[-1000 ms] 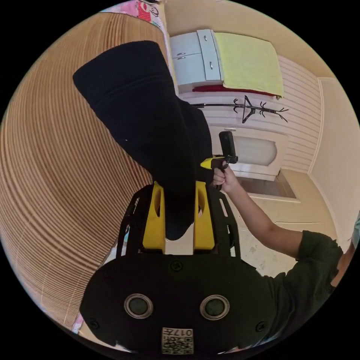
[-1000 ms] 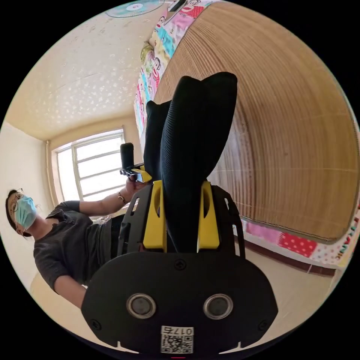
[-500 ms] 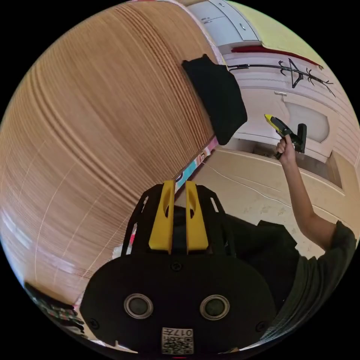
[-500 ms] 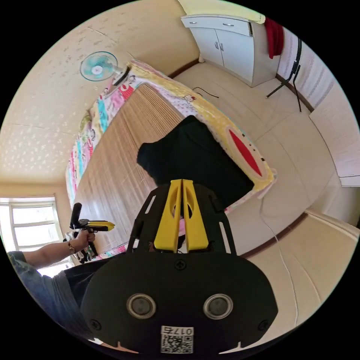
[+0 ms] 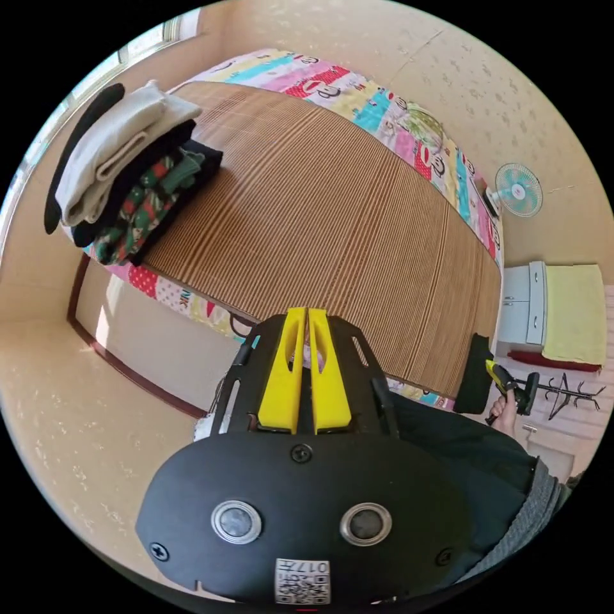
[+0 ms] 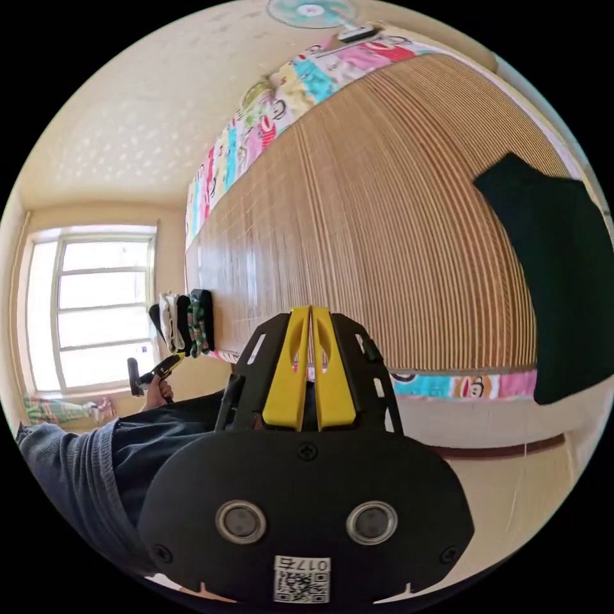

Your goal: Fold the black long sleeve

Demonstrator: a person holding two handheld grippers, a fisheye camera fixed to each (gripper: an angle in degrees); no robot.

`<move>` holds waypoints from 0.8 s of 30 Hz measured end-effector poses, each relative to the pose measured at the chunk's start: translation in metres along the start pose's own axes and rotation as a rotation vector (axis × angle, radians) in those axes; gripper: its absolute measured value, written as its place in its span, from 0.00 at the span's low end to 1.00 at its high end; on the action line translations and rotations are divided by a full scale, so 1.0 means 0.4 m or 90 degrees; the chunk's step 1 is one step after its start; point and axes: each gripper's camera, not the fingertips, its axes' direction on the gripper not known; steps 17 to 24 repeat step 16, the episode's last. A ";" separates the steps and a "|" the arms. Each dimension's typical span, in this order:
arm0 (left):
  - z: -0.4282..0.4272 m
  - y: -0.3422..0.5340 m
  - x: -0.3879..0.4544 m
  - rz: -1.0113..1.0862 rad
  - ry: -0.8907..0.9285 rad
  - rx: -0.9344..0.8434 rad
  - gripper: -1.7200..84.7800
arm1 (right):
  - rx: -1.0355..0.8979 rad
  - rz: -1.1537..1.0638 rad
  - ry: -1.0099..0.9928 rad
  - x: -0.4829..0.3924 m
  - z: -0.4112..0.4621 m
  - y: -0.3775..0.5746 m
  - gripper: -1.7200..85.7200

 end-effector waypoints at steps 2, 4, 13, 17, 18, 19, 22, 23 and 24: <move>-0.034 0.060 -0.020 0.013 -0.012 0.029 0.01 | 0.001 -0.095 0.017 -0.172 0.088 -0.003 0.05; -0.078 0.092 -0.015 0.051 -0.036 0.049 0.01 | 0.007 -0.165 0.037 -0.309 0.148 0.014 0.07; -0.285 0.202 0.205 0.371 -0.013 0.072 0.01 | 0.081 -0.255 -0.187 -0.792 0.363 0.128 0.24; -0.298 0.248 0.253 0.412 0.045 0.048 0.01 | 0.113 -0.251 -0.215 -0.857 0.418 0.171 0.17; -0.298 0.248 0.253 0.412 0.045 0.048 0.01 | 0.113 -0.251 -0.215 -0.857 0.418 0.171 0.17; -0.298 0.248 0.253 0.412 0.045 0.048 0.01 | 0.113 -0.251 -0.215 -0.857 0.418 0.171 0.17; -0.298 0.248 0.253 0.412 0.045 0.048 0.01 | 0.113 -0.251 -0.215 -0.857 0.418 0.171 0.17; -0.298 0.248 0.253 0.412 0.045 0.048 0.01 | 0.113 -0.251 -0.215 -0.857 0.418 0.171 0.17; -0.298 0.248 0.253 0.412 0.045 0.048 0.01 | 0.113 -0.251 -0.215 -0.857 0.418 0.171 0.17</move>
